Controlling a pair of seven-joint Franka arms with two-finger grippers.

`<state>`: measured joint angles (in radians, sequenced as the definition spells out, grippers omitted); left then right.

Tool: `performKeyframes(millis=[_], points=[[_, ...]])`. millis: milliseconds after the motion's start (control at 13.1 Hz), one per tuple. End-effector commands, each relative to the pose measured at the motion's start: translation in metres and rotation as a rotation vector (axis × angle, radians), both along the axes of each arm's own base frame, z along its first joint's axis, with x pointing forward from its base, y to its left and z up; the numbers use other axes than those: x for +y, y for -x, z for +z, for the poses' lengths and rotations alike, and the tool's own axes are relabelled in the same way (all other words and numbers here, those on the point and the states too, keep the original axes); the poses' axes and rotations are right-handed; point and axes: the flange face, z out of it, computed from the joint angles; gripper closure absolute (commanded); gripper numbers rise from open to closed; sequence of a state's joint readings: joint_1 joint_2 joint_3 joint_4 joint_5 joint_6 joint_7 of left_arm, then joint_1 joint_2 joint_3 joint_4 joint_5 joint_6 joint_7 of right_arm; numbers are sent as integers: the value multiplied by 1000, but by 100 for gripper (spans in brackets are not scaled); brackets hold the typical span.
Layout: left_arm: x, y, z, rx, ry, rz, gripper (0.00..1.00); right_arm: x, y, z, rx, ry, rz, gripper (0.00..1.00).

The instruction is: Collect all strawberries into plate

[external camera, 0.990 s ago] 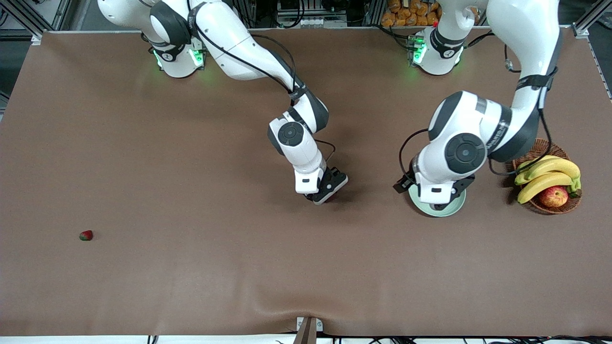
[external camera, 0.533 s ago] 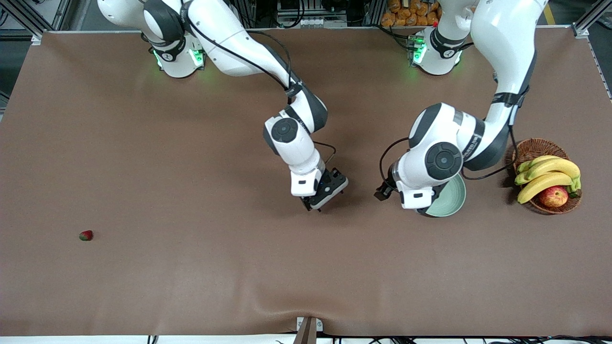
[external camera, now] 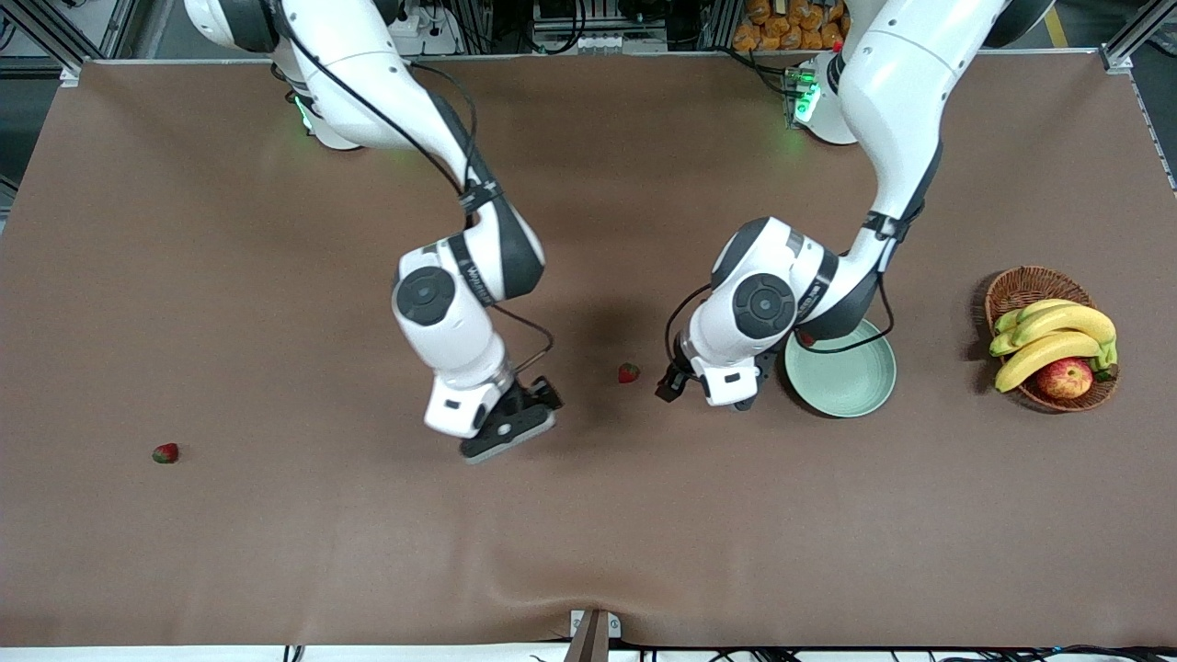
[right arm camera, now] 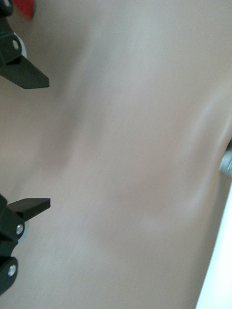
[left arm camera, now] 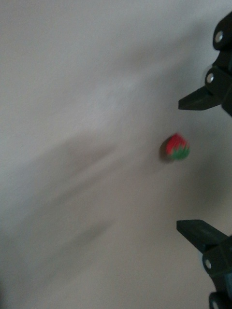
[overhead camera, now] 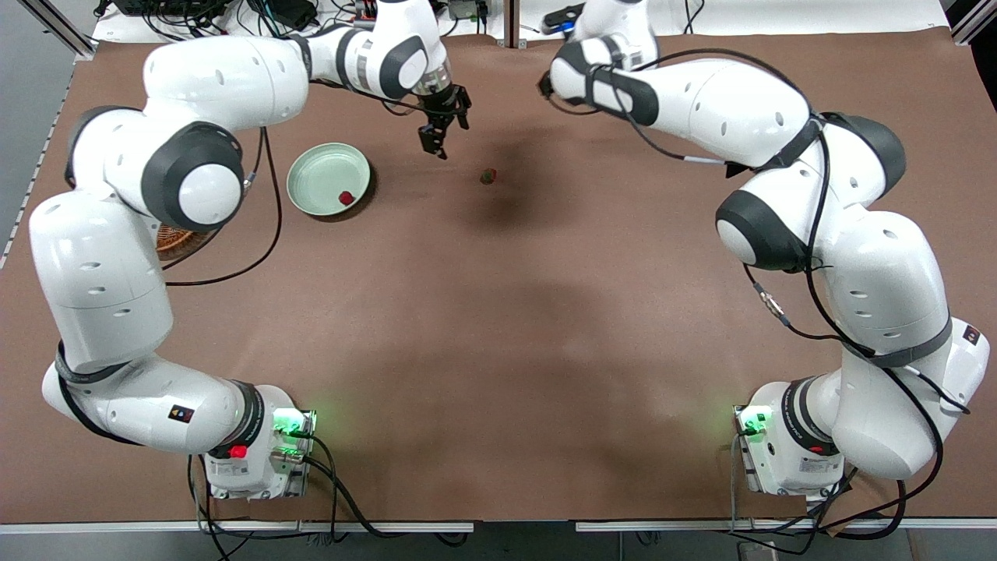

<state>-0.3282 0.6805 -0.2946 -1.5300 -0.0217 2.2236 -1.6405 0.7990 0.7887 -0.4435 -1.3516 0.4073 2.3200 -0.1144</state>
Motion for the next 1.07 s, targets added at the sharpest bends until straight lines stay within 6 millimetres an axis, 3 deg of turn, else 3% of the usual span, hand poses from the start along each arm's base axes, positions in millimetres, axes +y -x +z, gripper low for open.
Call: performKeyframes(millis=[0, 304, 533, 685, 837, 990], points=[[-31, -3, -18, -25, 50, 62, 0, -68, -6, 17, 107, 89, -85, 0], [-52, 7, -54, -45, 78, 64, 0, -181, -28, 41, 171, 178, -254, 0], [-58, 15, -78, -42, 71, 51, 0, -303, -46, 39, 186, 182, -359, 0], [-59, 17, -84, -39, 65, 28, 0, -384, -54, 31, 156, 192, -331, 0], [-58, 20, -93, -28, 59, 24, 2, -449, -52, 12, 159, 170, -315, 0], [-56, 20, -96, -24, 54, 25, 15, -506, -46, -17, 155, 124, -327, 0]])
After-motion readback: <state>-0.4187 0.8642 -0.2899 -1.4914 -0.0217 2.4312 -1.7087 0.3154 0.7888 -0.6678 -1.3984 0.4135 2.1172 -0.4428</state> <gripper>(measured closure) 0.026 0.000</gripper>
